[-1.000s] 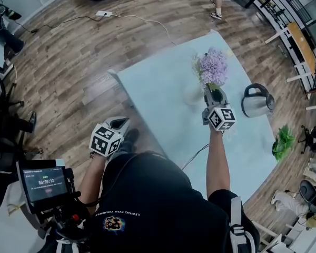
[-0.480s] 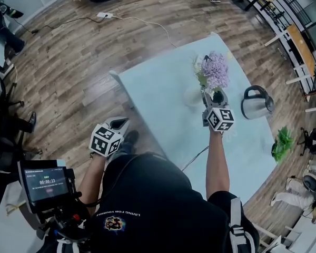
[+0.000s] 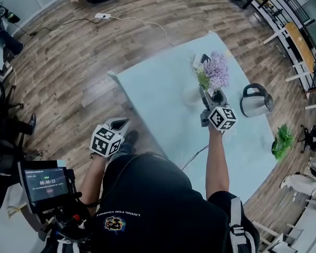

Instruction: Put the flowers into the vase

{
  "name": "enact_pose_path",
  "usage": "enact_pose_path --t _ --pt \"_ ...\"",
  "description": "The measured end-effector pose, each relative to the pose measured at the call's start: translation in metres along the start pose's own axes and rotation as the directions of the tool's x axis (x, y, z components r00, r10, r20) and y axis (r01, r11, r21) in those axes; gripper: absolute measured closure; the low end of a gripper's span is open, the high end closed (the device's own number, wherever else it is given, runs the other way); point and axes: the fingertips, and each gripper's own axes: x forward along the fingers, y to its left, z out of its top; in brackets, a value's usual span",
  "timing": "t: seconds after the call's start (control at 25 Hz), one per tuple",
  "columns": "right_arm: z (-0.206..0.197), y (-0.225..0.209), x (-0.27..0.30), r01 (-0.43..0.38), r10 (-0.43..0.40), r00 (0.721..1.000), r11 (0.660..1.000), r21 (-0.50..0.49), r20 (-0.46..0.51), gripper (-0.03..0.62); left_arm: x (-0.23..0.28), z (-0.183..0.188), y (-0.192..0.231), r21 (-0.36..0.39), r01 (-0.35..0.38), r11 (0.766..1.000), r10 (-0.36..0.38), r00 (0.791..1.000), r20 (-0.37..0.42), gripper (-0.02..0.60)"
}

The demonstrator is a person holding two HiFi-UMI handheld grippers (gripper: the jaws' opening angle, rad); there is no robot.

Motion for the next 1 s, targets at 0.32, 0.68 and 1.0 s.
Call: enact_pose_path --t 0.32,0.68,1.0 --pt "-0.018 0.004 0.003 -0.015 0.014 0.999 1.000 -0.008 -0.043 0.321 0.000 0.001 0.001 -0.003 -0.005 1.000 0.005 1.000 0.001 0.574" --pt "-0.070 0.000 -0.001 0.030 -0.028 0.988 0.999 0.012 -0.154 0.321 0.001 -0.002 0.002 -0.009 -0.007 1.000 0.007 1.000 0.000 0.574" --pt "-0.091 0.011 -0.012 0.041 -0.033 0.983 0.998 0.042 -0.182 0.321 0.001 -0.001 0.002 -0.006 -0.005 1.000 0.005 1.000 -0.001 0.574"
